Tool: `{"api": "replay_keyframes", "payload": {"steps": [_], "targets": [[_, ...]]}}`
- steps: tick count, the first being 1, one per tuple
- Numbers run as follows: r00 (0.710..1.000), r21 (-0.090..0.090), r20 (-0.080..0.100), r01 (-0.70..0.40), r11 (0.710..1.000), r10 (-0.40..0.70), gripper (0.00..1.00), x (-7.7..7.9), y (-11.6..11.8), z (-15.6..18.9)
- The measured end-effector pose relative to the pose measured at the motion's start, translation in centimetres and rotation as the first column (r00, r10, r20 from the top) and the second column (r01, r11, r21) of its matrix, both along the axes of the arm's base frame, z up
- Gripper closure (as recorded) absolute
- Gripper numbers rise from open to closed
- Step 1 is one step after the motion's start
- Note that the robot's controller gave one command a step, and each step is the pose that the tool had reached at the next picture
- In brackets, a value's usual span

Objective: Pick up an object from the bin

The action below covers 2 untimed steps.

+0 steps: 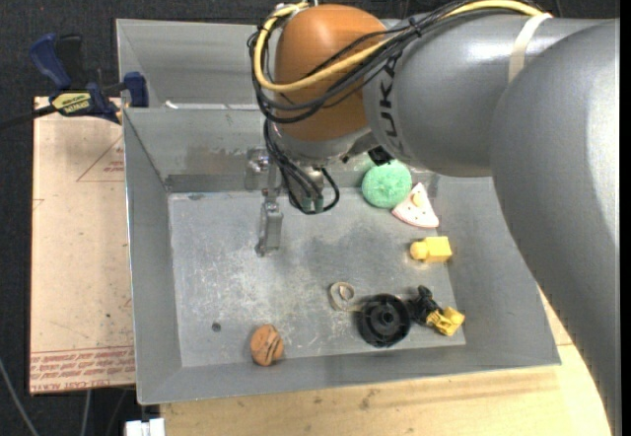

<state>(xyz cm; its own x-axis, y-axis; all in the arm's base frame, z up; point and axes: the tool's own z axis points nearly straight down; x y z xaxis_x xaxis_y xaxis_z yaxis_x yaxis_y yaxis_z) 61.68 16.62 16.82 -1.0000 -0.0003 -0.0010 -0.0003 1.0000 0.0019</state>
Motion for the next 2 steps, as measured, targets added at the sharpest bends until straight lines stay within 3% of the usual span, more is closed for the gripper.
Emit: {"api": "replay_keyframes", "payload": {"steps": [1, 2], "targets": [[1.0, 0.0, 0.001, 0.023, 1.0, -0.023, 0.0, 1.2, -2.3, 1.8], [0.998, -0.001, 0.001, 0.062, 0.998, -0.062, 0.0, -0.3, -1.5, 4.8]]}}
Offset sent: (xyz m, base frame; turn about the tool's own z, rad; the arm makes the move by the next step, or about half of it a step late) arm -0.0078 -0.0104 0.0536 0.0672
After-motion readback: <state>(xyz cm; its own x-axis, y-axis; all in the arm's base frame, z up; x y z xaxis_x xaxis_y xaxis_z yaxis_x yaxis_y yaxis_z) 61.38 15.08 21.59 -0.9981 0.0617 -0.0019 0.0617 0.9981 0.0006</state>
